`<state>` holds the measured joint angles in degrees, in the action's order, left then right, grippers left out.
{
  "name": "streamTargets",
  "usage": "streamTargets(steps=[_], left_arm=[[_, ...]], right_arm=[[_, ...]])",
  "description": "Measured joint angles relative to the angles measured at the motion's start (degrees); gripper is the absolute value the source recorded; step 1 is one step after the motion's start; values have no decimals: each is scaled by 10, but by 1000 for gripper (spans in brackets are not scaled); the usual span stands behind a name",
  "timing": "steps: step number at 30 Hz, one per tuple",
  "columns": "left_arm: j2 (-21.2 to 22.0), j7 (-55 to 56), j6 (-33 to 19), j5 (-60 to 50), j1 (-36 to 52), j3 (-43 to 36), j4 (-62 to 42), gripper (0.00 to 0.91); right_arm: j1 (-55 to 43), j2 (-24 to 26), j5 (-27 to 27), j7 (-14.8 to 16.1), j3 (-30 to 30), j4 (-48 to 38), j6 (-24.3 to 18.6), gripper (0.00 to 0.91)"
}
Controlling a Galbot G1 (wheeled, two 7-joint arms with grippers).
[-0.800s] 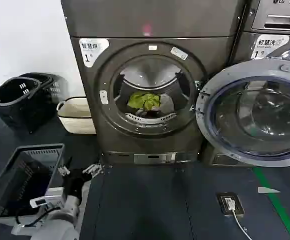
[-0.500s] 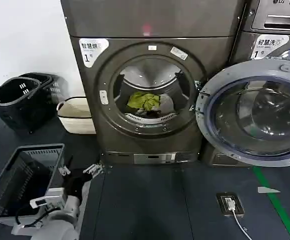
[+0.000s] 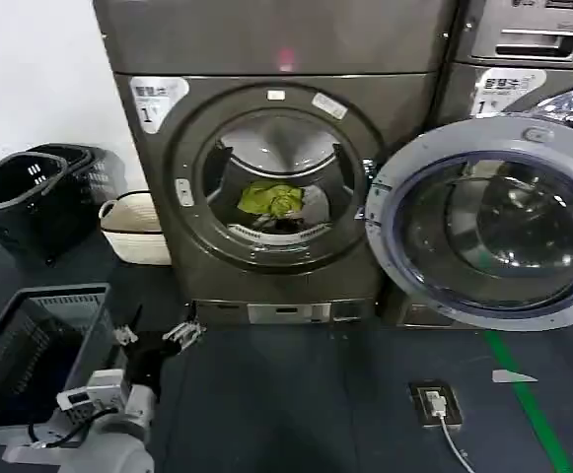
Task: Grasp the clothes from the dryer.
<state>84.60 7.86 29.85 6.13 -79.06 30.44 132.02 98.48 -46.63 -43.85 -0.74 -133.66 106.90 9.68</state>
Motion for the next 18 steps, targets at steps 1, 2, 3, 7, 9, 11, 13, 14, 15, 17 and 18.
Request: streamTargets(steps=[1, 2, 3, 7, 9, 11, 13, 14, 15, 17, 18], left_arm=[[0, 0, 0, 0, 0, 0, 0, 907], [1, 0, 0, 0, 0, 0, 0, 907], [1, 0, 0, 0, -1, 0, -1, 907], [1, -1, 1, 0, -1, 0, -1, 907], [2, -1, 1, -1, -1, 1, -1, 907], [3, -1, 1, -1, -2, 1, -1, 907], [4, -2, 1, -2, -3, 1, -1, 907], [5, -2, 1, -3, -3, 0, -1, 907], [5, -2, 1, -3, -4, 0, 0, 907], [3, -3, 1, -3, -4, 0, 0, 907], [3, -3, 1, -2, -4, 0, 0, 907]], right_arm=[[-1, -1, 0, 1, 1, 0, 0, 907], [-1, -1, 0, 1, 1, 0, -1, 907], [-2, -1, 0, 1, 2, 0, -1, 907], [-3, -1, 1, 3, 3, -1, -1, 907], [-3, 0, 1, 4, 3, -1, -1, 907], [-3, 0, 1, 5, 4, -2, -1, 907], [-4, 0, 1, 5, 4, -2, -1, 907], [-3, -1, 1, 5, 4, -2, -1, 907], [-3, -1, 1, 6, 3, -2, -2, 907], [-2, -1, 1, 6, 2, -2, -2, 907], [-1, -1, 1, 6, 2, -2, -2, 907]])
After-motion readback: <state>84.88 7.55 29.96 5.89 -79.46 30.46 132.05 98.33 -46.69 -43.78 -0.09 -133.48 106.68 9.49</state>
